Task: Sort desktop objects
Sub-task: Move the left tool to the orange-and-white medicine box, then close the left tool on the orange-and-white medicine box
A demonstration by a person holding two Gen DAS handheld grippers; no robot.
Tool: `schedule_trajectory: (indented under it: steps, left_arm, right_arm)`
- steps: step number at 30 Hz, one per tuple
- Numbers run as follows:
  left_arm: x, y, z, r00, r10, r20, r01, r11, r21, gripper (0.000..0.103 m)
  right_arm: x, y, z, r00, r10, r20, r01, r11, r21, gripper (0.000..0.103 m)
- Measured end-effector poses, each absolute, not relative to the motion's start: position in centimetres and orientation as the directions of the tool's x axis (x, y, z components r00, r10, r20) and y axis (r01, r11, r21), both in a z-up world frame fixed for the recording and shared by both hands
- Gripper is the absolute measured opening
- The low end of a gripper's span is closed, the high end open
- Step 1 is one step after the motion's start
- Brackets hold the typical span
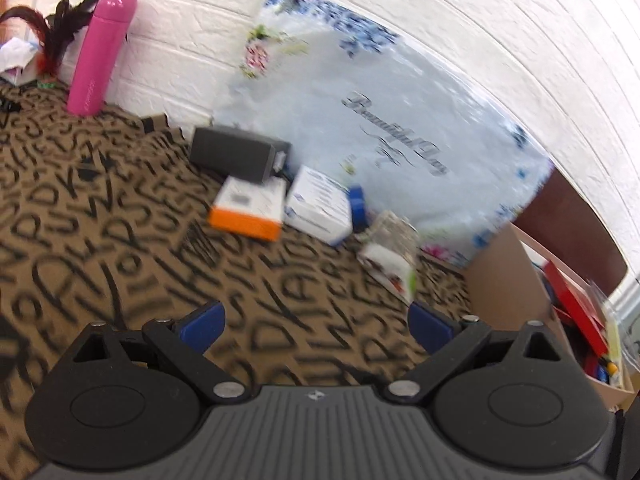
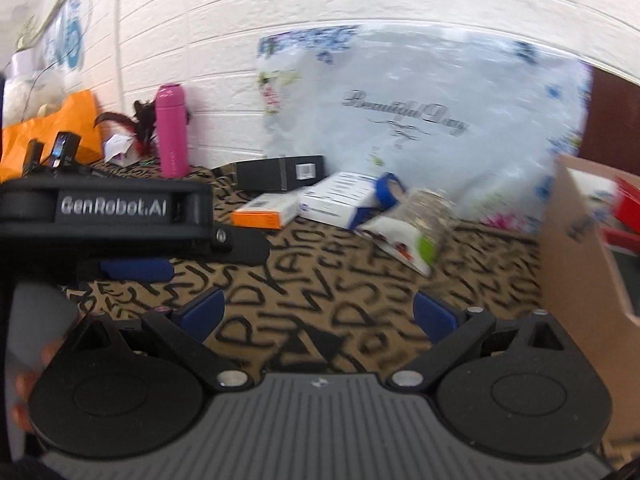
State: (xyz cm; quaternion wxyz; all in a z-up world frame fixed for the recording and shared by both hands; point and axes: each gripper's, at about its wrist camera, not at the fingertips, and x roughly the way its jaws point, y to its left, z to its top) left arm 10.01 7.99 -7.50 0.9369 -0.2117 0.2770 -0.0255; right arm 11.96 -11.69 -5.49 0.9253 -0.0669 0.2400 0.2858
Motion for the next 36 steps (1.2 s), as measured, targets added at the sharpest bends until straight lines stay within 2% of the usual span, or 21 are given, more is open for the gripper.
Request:
schedule_trajectory:
  steps: [7,12,14,17,22,24,27,30,31,32,33,36]
  left_arm:
    - [14.7,11.0,-8.2,0.855,-0.15,-0.497,-0.035,0.938,-0.344,0.098]
    - [17.8,12.6,-9.7,0.835,-0.169,-0.523,-0.011,0.946,-0.324,0.087]
    - [18.9,13.3,-10.3,0.83,-0.177,-0.53,-0.009,0.944,-0.329,0.08]
    - [19.9,14.4,-10.9,0.828,-0.199,-0.523,-0.005,0.932,-0.362,0.076]
    - [21.2,15.7,-12.0,0.833,-0.254,-0.493,0.018,0.901,-0.433,0.074]
    - [21.6,16.2,-12.5,0.837,-0.273,-0.474,0.024,0.884,-0.467,0.073]
    - [22.0,16.9,-13.0,0.843,-0.295,-0.449,0.033,0.862,-0.505,0.07]
    - [22.1,17.2,-13.3,0.848,-0.305,-0.434,0.042,0.854,-0.518,0.063]
    - [22.1,17.2,-13.4,0.846,-0.313,-0.432,0.047,0.851,-0.524,0.057]
    - [22.1,17.3,-13.4,0.846,-0.311,-0.433,0.042,0.849,-0.527,0.056]
    - [22.0,17.2,-13.4,0.847,-0.308,-0.434,0.038,0.848,-0.528,0.055]
    - [21.6,17.1,-13.4,0.85,-0.291,-0.44,0.023,0.854,-0.52,0.048]
  right_arm:
    - [16.2,-7.1,-6.8,0.693,0.53,-0.489,-0.626,0.779,-0.042,0.098]
    - [19.2,-4.5,-7.8,0.688,0.53,-0.496,-0.643,0.762,-0.078,0.097]
    - [20.3,-3.6,-8.2,0.688,0.523,-0.503,-0.644,0.76,-0.091,0.096]
    - [21.8,-2.4,-8.8,0.679,0.518,-0.52,-0.651,0.752,-0.102,0.085]
    - [23.3,-0.6,-9.6,0.666,0.525,-0.53,-0.673,0.729,-0.125,0.078]
    - [23.7,0.0,-9.8,0.668,0.523,-0.53,-0.676,0.725,-0.136,0.072]
    - [24.5,0.8,-10.1,0.668,0.52,-0.532,-0.674,0.726,-0.138,0.067]
    - [25.1,1.5,-10.2,0.657,0.531,-0.535,-0.686,0.715,-0.134,0.062]
    - [25.1,1.8,-10.2,0.647,0.538,-0.54,-0.697,0.704,-0.134,0.059]
    - [25.0,2.0,-10.2,0.64,0.544,-0.543,-0.707,0.693,-0.138,0.051]
    - [24.8,2.2,-10.2,0.64,0.545,-0.542,-0.711,0.686,-0.151,0.048]
    - [24.2,2.1,-10.1,0.647,0.537,-0.542,-0.707,0.689,-0.161,0.047]
